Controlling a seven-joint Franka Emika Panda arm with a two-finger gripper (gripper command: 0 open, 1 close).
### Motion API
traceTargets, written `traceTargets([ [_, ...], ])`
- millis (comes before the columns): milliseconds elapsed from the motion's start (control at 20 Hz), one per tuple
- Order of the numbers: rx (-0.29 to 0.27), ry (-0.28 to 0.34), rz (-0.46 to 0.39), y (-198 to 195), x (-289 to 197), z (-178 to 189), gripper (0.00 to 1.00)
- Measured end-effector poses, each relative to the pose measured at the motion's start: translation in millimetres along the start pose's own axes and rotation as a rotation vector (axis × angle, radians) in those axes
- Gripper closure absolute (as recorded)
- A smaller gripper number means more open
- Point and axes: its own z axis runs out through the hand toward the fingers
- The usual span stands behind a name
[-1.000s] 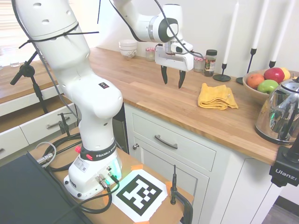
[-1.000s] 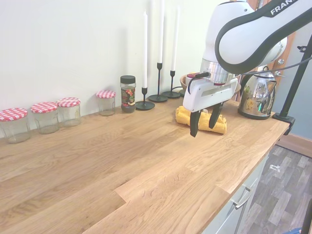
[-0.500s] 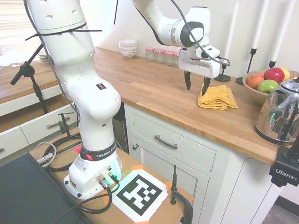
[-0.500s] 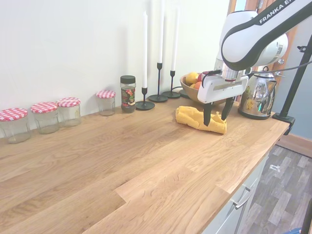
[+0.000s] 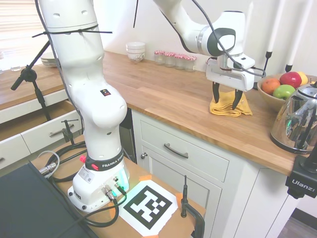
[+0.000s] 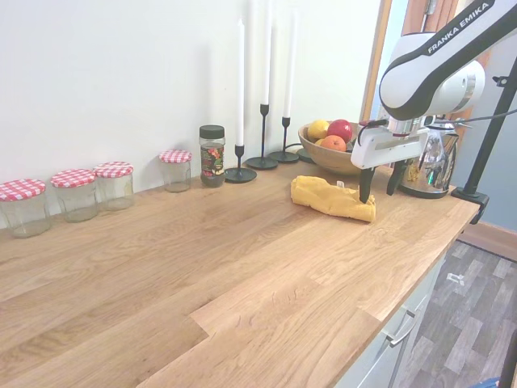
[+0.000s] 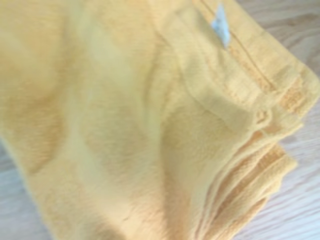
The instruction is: Wipe the counter
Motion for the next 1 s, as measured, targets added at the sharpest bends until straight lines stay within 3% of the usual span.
traceTargets([
  [550,0.005,-0.016,0.012,-4.5,1.3,30.1,0.0],
  [600,0.009,-0.019,0.012,-4.5,1.4,30.4,1.0],
  [1000,0.033,-0.017,0.002,-4.1,1.8,32.4,1.0],
])
